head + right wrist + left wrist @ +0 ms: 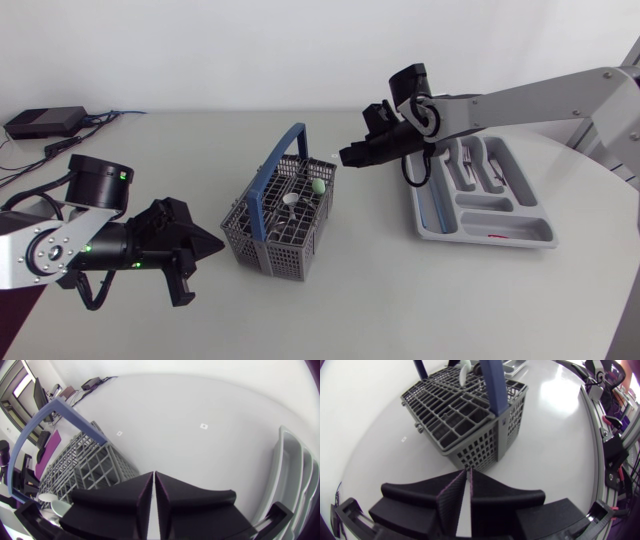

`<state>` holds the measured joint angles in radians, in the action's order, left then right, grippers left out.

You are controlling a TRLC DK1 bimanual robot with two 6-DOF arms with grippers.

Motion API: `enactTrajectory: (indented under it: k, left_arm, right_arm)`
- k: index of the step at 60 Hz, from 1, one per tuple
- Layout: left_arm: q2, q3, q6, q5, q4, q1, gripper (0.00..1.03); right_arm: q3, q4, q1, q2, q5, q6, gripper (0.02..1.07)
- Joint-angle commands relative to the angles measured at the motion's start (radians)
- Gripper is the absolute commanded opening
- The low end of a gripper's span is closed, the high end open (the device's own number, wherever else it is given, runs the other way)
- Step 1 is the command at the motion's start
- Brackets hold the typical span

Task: Unload the cutlery basket into the drawer organizer.

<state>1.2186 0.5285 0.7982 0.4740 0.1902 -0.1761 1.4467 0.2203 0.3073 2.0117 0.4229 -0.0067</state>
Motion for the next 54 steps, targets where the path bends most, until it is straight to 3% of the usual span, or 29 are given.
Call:
enactTrajectory:
  k: [1, 9, 20, 42, 54]
  left_arm:
    - [-0.008, -0.027, 0.027, 0.018, 0.012, -0.023, 0.28]
    - [0.027, -0.016, 0.009, 0.025, -0.011, -0.043, 0.28]
    - [0.114, 0.008, -0.051, 0.025, -0.152, -0.040, 0.28]
    - [0.262, 0.062, -0.067, 0.023, -0.316, 0.017, 0.28]
    - [0.346, 0.140, -0.071, 0.025, -0.334, 0.040, 0.28]
  right_arm:
    - [0.061, 0.025, 0.006, 0.058, 0.017, 0.019, 0.13]
    - [0.146, 0.063, 0.010, 0.128, 0.073, 0.036, 0.13]
    - [0.182, 0.117, 0.030, 0.153, 0.122, 0.031, 0.13]
    - [-0.029, 0.111, 0.058, -0.018, 0.174, 0.017, 0.13]
    - [-0.216, 0.068, 0.062, -0.133, 0.168, 0.019, 0.13]
